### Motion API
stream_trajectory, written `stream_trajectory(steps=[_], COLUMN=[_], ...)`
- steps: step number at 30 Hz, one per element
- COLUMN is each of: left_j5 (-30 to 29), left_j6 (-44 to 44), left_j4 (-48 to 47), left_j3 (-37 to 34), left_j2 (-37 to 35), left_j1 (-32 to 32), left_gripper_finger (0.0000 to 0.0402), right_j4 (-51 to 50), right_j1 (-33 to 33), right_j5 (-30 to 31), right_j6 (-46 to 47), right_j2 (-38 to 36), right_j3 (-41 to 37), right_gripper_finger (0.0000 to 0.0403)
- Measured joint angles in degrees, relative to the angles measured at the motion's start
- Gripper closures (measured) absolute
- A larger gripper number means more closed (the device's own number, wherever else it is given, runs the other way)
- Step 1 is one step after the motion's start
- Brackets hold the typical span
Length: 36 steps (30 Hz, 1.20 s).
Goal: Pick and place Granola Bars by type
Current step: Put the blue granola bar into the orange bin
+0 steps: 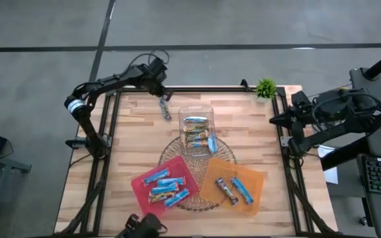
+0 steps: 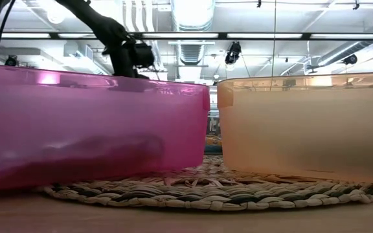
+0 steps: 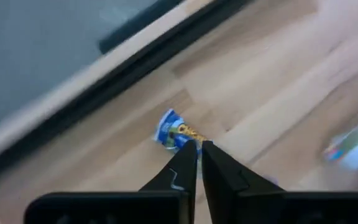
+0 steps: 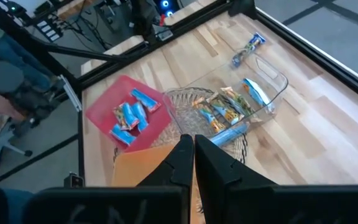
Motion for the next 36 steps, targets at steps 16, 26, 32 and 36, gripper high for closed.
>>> stream_trajectory(steps=[16,26,32,36], left_j5=[17.96,15.77,10.53,8.62], left_j6=[-26.05,-29.97,-31.59,-32.65], left_j4=[-1.96,-7.49,-8.81,-9.59], left_j3=[0.42,2.06,4.83,6.49], left_j2=[1.93,5.45,7.22,8.9], left_j1=[5.9,4.78,4.01,3.82], left_gripper_finger=[0.0172,0.0136,0.0136,0.0136], right_j4=[-0.08,-0.37,-0.49,-0.56], right_j1=[0.0,-0.02,-0.01,0.0], right_j5=[0.04,0.04,0.04,-0.02], right_j6=[-0.08,-0.3,-0.25,-0.19], right_j2=[0.03,0.01,-0.03,-0.01], right_j3=[0.0,0.0,0.0,0.0], right_gripper_finger=[0.0394,0.0394,0.0394,0.0394])
